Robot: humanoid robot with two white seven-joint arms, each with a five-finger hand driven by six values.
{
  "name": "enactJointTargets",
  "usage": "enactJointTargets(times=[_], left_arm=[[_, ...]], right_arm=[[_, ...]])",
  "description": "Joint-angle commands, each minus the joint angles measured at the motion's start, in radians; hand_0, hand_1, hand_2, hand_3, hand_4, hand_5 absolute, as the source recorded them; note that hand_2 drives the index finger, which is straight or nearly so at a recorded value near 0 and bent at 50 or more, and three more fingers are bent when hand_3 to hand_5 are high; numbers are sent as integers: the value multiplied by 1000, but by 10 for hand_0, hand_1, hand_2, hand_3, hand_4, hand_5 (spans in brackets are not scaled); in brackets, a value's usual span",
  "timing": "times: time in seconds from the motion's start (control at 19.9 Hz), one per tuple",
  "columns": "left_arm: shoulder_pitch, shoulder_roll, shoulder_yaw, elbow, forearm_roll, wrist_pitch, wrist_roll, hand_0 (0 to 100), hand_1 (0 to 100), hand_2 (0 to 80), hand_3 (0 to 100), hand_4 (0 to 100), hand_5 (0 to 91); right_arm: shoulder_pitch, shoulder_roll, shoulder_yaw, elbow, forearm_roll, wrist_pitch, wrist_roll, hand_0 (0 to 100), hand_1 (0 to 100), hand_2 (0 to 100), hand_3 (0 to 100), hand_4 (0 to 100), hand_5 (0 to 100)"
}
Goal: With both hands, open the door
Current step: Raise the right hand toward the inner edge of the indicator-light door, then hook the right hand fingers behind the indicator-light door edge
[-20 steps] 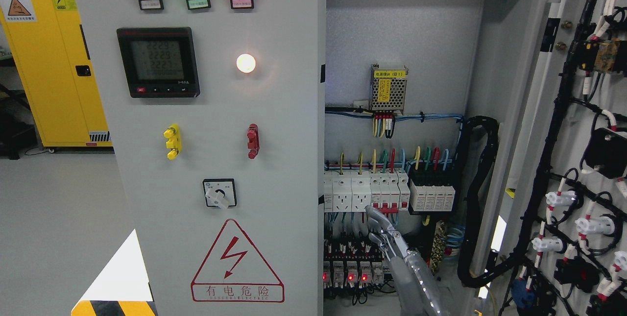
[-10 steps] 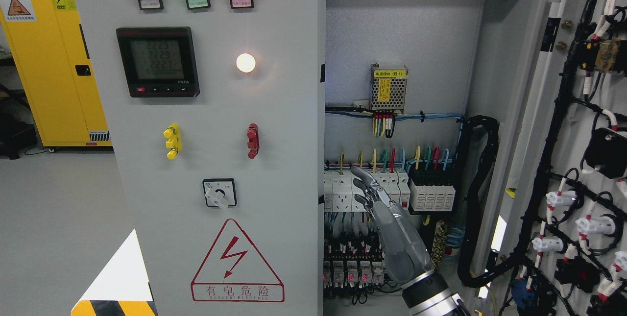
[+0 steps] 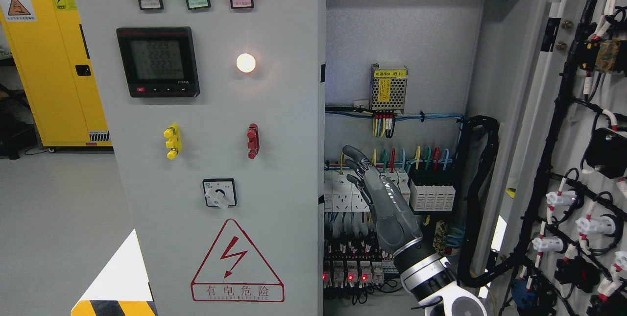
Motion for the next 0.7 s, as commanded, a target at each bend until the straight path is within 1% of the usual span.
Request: enactJointTargets(times=[0.0, 0.15, 0.25, 0.3, 0.45, 0.55, 0.65], left_arm=[[1, -26, 0, 0, -1, 1, -1, 0, 0, 0, 13, 0, 0], [1, -25, 0, 0, -1, 1, -1, 0, 0, 0, 13, 0, 0], [1, -25, 0, 0, -1, 1, -1, 0, 0, 0, 12, 0, 0], [1, -23, 0, 0, -1, 1, -1, 0, 0, 0, 12, 0, 0], [1, -18, 0, 0, -1, 1, -1, 0, 0, 0, 12, 0, 0], [1, -18, 0, 0, -1, 1, -1, 0, 0, 0, 12, 0, 0], [3, -18, 0, 2, -1, -1, -1, 0, 0, 0, 11, 0, 0]], right_arm=[[-47, 2, -12, 113, -52, 18, 3, 223, 0, 0, 0, 0, 0], [-70, 6, -14, 135, -55, 24, 11, 223, 0, 0, 0, 0, 0], [-72, 7, -14, 132, -56, 32, 48, 223, 0, 0, 0, 0, 0], [-75, 7, -14, 133, -56, 32, 56, 223, 0, 0, 0, 0, 0], [-84, 6, -14, 142, -86, 37, 60, 224, 0, 0, 0, 0, 0], [-96, 6, -14, 142, -124, 72, 60, 224, 0, 0, 0, 0, 0], [-104, 4, -14, 142, -132, 81, 62, 223, 0, 0, 0, 0, 0]])
